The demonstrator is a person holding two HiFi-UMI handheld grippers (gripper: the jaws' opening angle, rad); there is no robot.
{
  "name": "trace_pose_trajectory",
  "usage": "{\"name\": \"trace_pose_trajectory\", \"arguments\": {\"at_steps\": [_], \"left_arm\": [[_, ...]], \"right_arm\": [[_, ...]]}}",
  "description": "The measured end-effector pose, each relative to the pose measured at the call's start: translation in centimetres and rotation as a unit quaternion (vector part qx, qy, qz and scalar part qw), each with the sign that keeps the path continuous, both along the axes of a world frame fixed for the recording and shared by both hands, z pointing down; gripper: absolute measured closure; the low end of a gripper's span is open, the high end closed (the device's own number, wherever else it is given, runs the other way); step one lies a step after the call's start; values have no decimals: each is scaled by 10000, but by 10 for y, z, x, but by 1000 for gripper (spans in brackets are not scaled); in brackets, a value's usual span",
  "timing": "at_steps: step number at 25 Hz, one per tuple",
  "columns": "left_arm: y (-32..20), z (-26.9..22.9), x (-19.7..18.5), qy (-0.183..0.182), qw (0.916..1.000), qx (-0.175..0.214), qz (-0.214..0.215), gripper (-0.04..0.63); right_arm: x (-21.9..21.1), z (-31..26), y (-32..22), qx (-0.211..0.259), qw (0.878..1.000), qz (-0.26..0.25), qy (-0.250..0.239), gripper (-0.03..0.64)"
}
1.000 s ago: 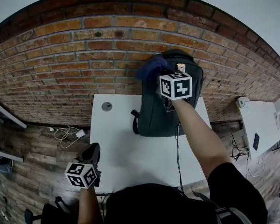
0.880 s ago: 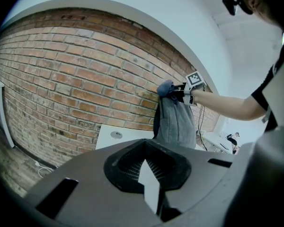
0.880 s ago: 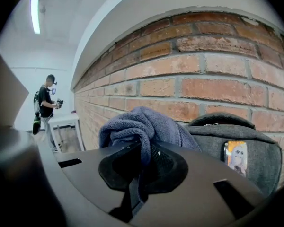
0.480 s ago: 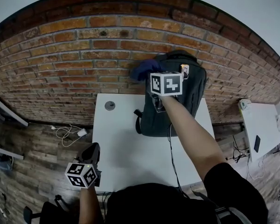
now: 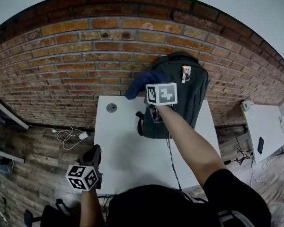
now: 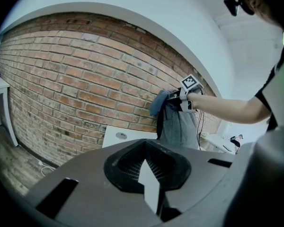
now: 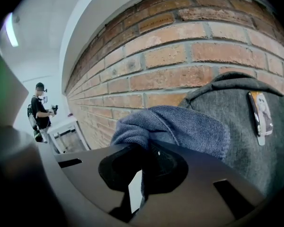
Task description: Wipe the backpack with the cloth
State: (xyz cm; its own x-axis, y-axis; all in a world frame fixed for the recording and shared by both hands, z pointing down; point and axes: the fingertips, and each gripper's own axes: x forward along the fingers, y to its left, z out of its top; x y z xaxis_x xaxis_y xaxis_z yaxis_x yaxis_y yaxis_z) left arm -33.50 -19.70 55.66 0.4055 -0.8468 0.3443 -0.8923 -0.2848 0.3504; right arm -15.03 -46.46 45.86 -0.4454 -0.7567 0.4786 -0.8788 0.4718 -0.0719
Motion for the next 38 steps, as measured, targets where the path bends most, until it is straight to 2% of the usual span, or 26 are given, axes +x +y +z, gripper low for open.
{"name": "trace_pose_trajectory", "arguments": {"at_steps": [7, 13, 21, 28, 38], "left_arm": [[1, -1, -1, -5, 10000, 29, 17, 600], [3, -2, 0, -3, 10000, 39, 28, 600], [4, -2, -2, -18, 10000, 40, 38, 600], [4, -2, 0, -44, 9999, 28, 97, 600], [4, -2, 8, -125, 9997, 0, 229, 600]], "right_arm": [[-3, 23, 19, -102, 9999, 43, 99, 597], [-3, 44, 38, -275, 9993, 240, -89, 597], [-9, 81, 69, -507, 9981, 320, -110, 597], [-2, 123, 102, -891, 9946, 512, -166, 597], [9, 164, 137, -1292, 9899, 531, -222, 597]]}}
